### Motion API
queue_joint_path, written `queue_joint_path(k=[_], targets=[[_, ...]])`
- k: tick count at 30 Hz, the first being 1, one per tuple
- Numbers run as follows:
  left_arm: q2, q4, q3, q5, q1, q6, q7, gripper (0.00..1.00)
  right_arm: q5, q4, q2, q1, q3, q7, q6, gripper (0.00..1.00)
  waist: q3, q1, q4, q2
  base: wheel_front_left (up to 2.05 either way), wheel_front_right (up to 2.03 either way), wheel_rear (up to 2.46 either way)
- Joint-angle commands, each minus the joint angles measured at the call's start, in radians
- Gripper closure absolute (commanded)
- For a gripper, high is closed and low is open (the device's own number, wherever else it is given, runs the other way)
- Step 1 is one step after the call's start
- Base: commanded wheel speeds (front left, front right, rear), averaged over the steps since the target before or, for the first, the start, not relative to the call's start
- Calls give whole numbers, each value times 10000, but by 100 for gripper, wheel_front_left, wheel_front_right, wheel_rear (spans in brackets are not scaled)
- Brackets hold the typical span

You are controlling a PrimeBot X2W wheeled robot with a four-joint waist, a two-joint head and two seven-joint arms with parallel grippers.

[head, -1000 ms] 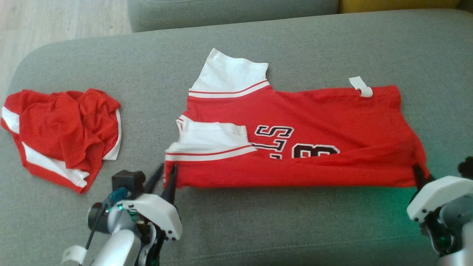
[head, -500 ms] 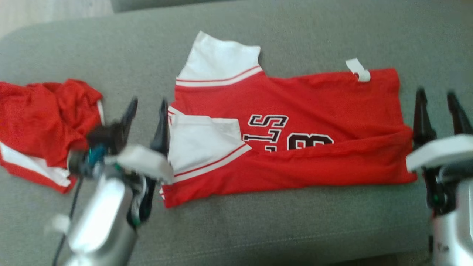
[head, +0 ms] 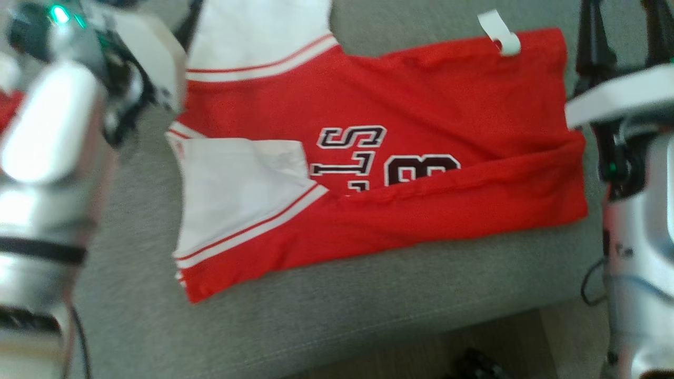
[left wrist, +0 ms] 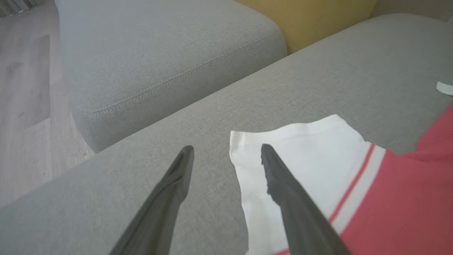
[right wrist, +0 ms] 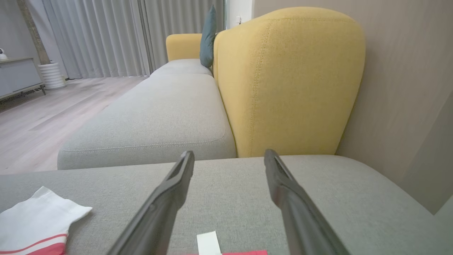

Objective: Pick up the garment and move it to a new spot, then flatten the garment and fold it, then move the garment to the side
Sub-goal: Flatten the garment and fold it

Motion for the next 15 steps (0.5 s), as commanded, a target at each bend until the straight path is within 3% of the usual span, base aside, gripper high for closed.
queue_joint_path(k=[1, 8, 15], targets=[[546, -1, 143, -54, -860, -58, 274, 0, -50, -275, -39, -442, 310, -86, 65, 0, 702, -3, -667, 0, 0, 0, 0], [1293, 1088, -1379, -770, -2534, -141, 1527, 0, 42, -142, 112, -1222, 807, -290, 65, 0, 1340, -3, -1431, 0, 0, 0, 0], [1907, 1989, -2432, -1402, -3413, -144, 1445, 0, 91, -83, 228, -1190, 840, -530, 65, 0, 1527, -3, -1807, 0, 0, 0, 0]])
